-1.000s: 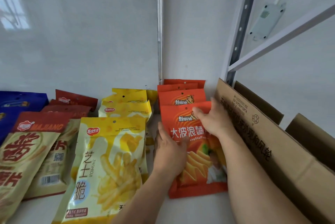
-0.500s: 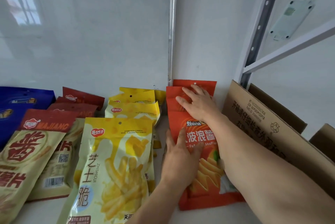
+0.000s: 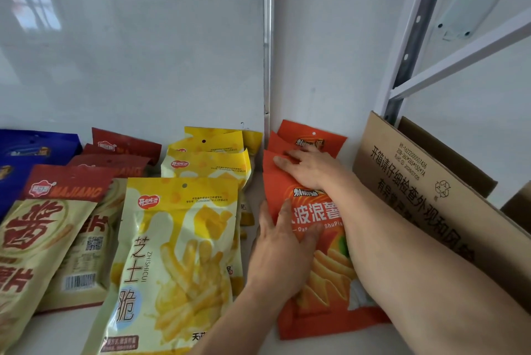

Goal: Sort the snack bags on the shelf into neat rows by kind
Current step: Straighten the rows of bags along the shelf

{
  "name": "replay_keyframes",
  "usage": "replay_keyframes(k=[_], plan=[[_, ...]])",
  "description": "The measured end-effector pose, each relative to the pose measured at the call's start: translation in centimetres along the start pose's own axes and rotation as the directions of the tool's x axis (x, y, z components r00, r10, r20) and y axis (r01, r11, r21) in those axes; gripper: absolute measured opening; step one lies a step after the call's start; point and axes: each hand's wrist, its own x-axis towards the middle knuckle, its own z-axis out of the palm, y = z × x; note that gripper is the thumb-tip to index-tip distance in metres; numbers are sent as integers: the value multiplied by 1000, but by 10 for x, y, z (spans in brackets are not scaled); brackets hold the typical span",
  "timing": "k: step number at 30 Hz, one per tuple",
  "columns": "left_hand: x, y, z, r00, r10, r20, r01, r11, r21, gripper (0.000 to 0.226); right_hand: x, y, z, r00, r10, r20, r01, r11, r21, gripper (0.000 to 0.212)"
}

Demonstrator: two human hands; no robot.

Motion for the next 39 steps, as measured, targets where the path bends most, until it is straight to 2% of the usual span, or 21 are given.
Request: replay_keyframes(k=[3, 6, 10, 12, 14, 18, 21, 25, 34, 39], plan=[[0, -1, 0, 1000, 1, 0, -1, 1000, -4, 78, -6, 0, -5, 998, -40, -47, 43, 997, 64, 83], [1, -3, 0, 1000, 17, -12, -17, 1000, -9, 79, -22, 5, -19, 979, -76, -189, 100, 988, 119, 75], [0, -2, -1, 999, 35, -27, -36, 998, -43, 79, -62, 16, -28, 952, 14, -307, 53, 976, 210, 74], [0, -2, -1, 997, 59, -40, -61, 996, -66, 79, -86, 26, -18, 959, 92, -268, 1, 944, 329, 80], [0, -2, -1, 996, 69, -50, -73, 994, -86, 79, -110, 35, -5, 965, 150, -216, -15, 851, 524, 82], [2, -3, -1, 997, 55, -57, -61, 990, -124, 79, -140, 43, 7, 971, 222, -90, -78, 649, 756, 67], [2, -4, 0, 997, 57, -59, -65, 988, -140, 79, -141, 45, 17, 973, 214, -87, -70, 631, 773, 47], [3, -6, 1, 997, 58, -51, -64, 990, -127, 80, -135, 45, 28, 977, 198, -79, -68, 639, 766, 73], [2, -7, 3, 999, 47, -23, -48, 996, -75, 83, -125, 46, 38, 974, 180, -139, -14, 656, 755, 68], [1, -3, 2, 998, 43, -48, -46, 998, -49, 83, -127, 45, 34, 973, 190, -129, -35, 678, 734, 69]])
